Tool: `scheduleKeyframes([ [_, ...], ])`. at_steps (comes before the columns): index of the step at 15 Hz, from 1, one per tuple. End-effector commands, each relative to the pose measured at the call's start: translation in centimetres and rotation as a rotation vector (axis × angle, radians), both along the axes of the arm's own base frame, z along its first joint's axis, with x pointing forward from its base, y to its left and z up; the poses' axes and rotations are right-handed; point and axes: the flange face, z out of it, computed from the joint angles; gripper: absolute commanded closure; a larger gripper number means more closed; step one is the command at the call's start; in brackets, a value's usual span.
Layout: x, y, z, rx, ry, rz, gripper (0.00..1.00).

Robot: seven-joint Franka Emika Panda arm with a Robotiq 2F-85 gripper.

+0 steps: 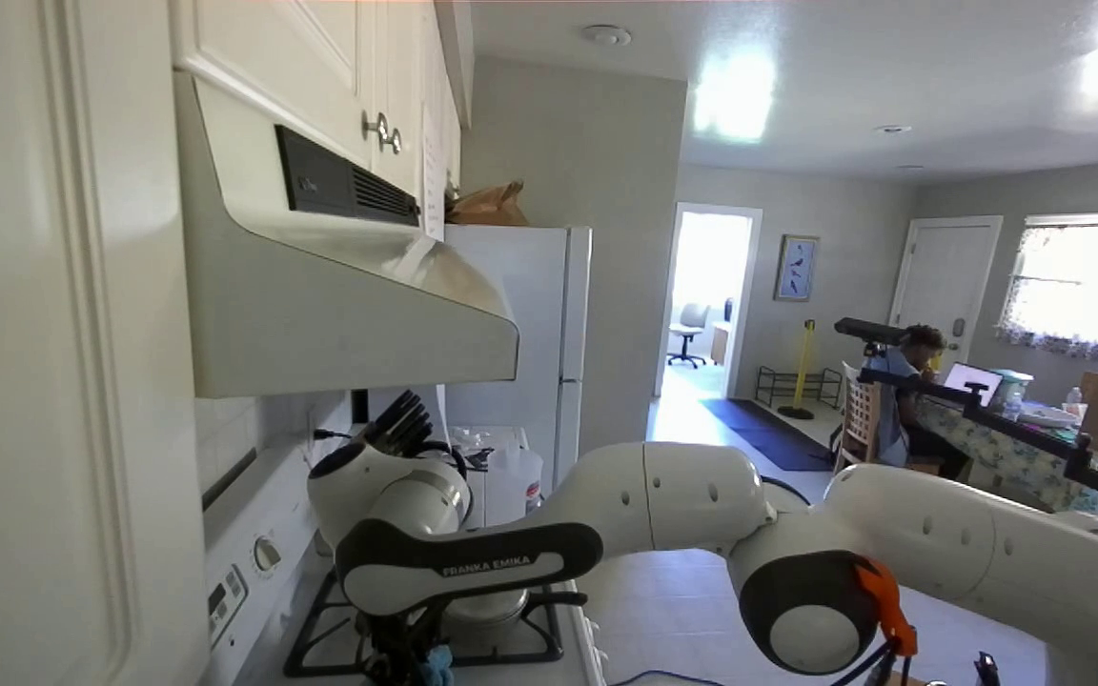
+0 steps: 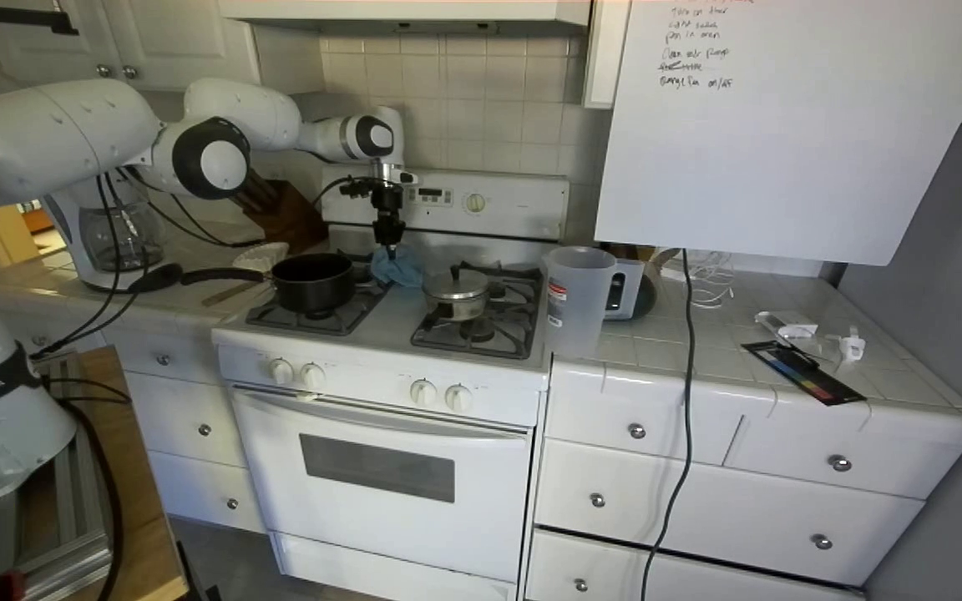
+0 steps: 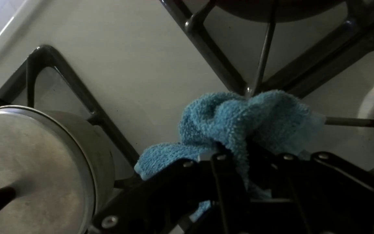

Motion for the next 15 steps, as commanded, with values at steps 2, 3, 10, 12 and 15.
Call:
scheduleKeyframes([
  [2, 0.1, -0.5, -0.6, 0.019, 0.012, -0.01, 0.97],
  [3, 0.2, -1.0, -1.2, 0.033, 0.015, -0.019, 0.97],
  [10, 1.1, -6.2, -6.6, 0.04, 0.01, -0.187, 0.97],
  [12, 1.1, -6.9, -8.1, 0.046, 0.007, -0.221, 0.97],
  [15, 1.5, -7.0, -9.9, 0.026, -0.068, -0.295, 0.97],
])
